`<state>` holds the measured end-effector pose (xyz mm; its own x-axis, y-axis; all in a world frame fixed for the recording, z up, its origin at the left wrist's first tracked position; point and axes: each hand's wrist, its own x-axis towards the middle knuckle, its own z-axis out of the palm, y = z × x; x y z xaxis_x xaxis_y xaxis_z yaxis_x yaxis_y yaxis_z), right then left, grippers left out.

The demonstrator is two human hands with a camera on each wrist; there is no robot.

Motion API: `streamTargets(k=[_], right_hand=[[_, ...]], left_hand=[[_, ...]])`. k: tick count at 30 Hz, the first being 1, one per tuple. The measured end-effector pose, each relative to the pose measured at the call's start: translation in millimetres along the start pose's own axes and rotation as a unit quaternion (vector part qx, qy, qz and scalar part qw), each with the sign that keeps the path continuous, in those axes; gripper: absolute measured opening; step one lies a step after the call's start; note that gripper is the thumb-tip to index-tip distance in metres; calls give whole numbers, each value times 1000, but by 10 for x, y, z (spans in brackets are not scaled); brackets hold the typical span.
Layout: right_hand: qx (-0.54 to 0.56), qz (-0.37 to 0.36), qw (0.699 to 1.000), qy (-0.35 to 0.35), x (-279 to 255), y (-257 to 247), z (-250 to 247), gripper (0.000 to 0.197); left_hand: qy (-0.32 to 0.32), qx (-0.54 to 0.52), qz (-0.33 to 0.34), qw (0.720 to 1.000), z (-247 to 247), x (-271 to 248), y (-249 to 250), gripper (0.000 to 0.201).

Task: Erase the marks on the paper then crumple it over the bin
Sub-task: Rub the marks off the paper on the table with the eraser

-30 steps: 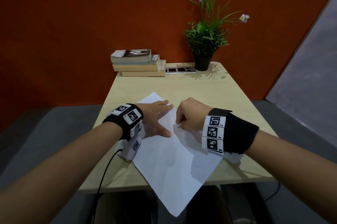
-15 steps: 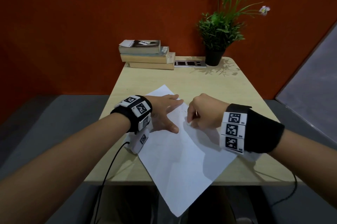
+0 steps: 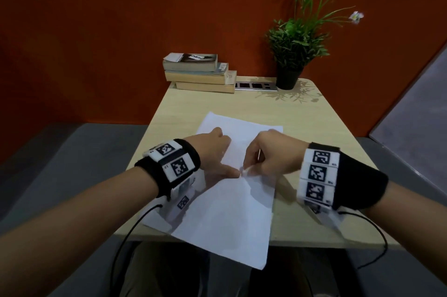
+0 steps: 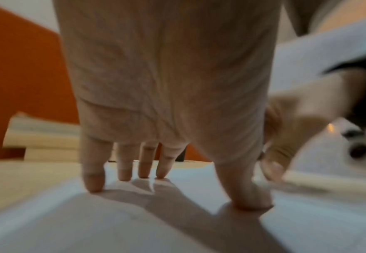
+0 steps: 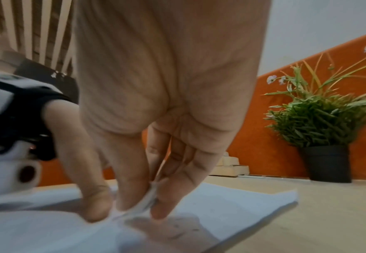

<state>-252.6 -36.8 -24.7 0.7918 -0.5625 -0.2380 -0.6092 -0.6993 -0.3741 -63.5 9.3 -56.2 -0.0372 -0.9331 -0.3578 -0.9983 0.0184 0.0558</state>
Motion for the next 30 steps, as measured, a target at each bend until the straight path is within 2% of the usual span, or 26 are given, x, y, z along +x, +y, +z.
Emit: streamTargets(k=[3,5,11,15,20,23,30], right_hand=[[6,45,995,93,244,98,-2,5],[7,59,992,112,378,132,-8,6],[-29,52,991,124,548,155,-5,6],[-30,39,993,110,474,201,41,4],[-33,0,997,66,248,188,115,7],[-47,-6,998,41,298,137,56,10],[-53,32,991,118,684,39,-33,10]], left_hand=[[-14,-25,-13,1000,-8,2,-47,113],[-47,-22,-17,998,-60,5,-65,123],[-85,32,-23,996,-247,6,61,116],[-55,30,-24,998,-133,28,69,128],[-36,21,-18,999,-82,41,57,127],[-36,19,-19,999,-79,37,50,127],[-52,-25,-5,998,-105,19,12,126]])
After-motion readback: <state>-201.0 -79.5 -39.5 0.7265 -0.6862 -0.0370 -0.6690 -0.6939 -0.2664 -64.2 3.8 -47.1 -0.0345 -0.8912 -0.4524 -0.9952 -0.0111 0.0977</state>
